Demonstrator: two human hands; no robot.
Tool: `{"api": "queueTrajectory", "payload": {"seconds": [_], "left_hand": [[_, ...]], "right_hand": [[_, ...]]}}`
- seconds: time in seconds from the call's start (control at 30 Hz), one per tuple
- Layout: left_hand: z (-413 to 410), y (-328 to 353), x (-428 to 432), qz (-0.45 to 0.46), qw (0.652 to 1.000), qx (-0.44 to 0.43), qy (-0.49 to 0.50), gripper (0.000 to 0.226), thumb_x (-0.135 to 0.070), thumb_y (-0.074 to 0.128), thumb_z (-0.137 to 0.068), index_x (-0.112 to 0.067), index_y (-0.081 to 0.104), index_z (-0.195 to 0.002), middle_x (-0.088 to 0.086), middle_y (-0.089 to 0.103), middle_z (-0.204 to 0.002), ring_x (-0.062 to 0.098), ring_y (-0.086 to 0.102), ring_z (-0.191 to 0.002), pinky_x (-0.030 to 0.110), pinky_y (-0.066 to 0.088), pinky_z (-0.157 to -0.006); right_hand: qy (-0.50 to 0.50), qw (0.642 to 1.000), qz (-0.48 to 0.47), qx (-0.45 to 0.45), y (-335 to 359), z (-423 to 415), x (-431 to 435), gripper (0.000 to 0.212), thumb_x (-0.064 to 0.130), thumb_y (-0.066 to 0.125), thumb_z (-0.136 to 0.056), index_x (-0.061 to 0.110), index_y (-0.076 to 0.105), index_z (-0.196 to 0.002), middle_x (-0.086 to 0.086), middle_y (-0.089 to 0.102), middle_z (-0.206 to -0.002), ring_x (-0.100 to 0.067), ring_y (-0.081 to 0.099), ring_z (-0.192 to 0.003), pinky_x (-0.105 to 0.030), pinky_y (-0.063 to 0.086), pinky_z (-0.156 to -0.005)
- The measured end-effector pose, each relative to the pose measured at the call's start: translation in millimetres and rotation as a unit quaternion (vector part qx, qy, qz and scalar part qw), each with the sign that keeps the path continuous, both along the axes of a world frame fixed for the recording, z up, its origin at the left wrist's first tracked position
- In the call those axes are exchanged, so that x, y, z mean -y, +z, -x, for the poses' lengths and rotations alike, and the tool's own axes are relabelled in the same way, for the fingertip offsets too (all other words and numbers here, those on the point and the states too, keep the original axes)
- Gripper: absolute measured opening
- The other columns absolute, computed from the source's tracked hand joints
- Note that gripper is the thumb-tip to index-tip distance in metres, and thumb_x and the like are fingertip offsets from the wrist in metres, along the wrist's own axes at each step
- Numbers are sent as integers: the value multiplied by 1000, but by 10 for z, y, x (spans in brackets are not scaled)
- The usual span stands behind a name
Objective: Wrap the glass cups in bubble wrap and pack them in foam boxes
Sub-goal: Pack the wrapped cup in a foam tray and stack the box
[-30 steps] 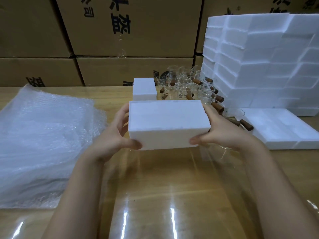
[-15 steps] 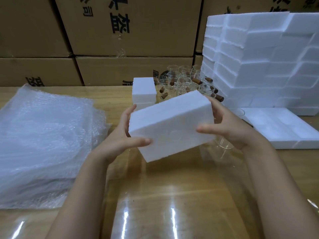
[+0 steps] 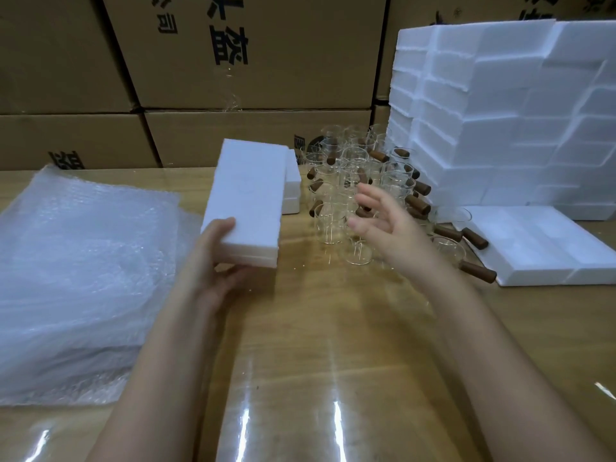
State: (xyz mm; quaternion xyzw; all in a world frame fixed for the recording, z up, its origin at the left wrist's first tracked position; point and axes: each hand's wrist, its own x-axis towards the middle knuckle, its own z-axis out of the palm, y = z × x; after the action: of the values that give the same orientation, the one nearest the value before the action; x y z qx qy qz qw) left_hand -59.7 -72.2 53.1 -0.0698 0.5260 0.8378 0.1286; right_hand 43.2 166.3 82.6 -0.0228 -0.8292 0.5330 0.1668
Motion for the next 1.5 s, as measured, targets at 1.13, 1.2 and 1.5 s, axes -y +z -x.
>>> {"api": "queueTrajectory", "payload": {"seconds": [1.13, 1.2, 1.5], "left_hand": [[-99, -36, 44, 625, 592, -497, -108, 57, -22, 78, -72, -21, 57, -125, 3, 48, -128, 31, 50, -108, 41, 44, -86], [-96, -34, 41, 630, 590, -496, -98, 55, -17, 77, -71, -19, 58, -123, 5, 49, -121, 30, 53, -98, 39, 45, -77], [-66, -87, -5, 640, 591, -485, -72, 54, -19, 83, -70, -19, 60, -119, 0, 53, -122, 25, 56, -88, 30, 37, -62]], "right_hand": [[-38, 970, -237, -26, -894, 271, 700, 66, 27, 59, -88, 57, 23, -135, 11, 49, -112, -12, 61, -80, -36, 53, -71], [-44, 967, -247, -35, -900, 262, 715, 72, 27, 59, -88, 54, 17, -140, 10, 49, -118, -13, 62, -82, -37, 54, -68], [-46, 982, -179, -33, -909, 235, 706, 77, 22, 58, -90, 56, 10, -139, 8, 50, -132, -12, 63, -97, -41, 55, -79]]}}
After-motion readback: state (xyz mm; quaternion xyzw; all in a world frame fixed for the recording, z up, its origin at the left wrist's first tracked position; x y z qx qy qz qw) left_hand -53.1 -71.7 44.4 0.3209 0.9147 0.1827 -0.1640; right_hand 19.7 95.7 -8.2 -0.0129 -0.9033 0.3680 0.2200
